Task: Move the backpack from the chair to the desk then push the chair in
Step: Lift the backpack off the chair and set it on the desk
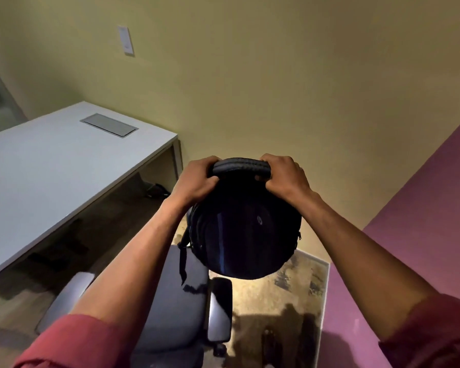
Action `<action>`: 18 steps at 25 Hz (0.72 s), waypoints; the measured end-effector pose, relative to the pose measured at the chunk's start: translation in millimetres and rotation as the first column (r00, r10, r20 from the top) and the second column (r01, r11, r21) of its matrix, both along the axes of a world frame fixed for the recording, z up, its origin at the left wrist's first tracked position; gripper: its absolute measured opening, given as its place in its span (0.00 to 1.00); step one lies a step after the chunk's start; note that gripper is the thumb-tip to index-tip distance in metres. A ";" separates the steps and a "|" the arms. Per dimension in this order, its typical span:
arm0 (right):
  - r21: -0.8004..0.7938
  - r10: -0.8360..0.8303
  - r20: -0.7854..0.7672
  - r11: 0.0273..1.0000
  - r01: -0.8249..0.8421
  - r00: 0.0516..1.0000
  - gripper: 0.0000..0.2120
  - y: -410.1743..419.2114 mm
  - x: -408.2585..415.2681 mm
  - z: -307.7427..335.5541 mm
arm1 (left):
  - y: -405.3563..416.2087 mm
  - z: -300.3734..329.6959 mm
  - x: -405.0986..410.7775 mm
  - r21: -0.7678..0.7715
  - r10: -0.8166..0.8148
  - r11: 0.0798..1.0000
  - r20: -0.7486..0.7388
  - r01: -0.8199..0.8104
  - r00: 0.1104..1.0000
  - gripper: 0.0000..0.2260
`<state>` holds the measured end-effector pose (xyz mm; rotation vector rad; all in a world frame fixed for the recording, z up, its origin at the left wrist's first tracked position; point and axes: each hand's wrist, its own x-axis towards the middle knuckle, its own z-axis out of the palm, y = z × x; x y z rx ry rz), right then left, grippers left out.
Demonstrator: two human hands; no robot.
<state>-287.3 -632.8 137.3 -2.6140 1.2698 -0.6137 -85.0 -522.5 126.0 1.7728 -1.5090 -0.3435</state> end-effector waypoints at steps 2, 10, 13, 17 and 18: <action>0.024 0.038 -0.003 0.999 -0.038 0.999 0.10 -24.1 10.4 -2.1 | -17.1 -1.1 7.0 0.014 0.036 0.999 0.020 -0.036 0.999 0.15; 0.140 0.228 0.022 0.963 -0.229 0.973 0.06 -126.7 38.5 -9.7 | -90.3 -3.9 37.5 0.133 0.118 0.985 -0.082 -0.106 0.990 0.14; 0.166 0.290 0.026 0.942 -0.290 0.957 0.06 -158.6 50.2 -6.8 | -109.0 -10.3 40.1 0.134 0.202 0.973 -0.122 -0.186 0.972 0.14; 0.157 0.351 0.019 0.924 -0.349 0.936 0.07 -195.9 63.1 0.3 | -132.5 -13.3 42.7 0.179 0.207 0.966 -0.087 -0.189 0.975 0.17; 0.155 0.360 0.014 0.921 -0.357 0.933 0.07 -203.5 66.8 1.7 | -137.3 -13.8 45.0 0.198 0.193 0.965 -0.090 -0.172 0.977 0.19</action>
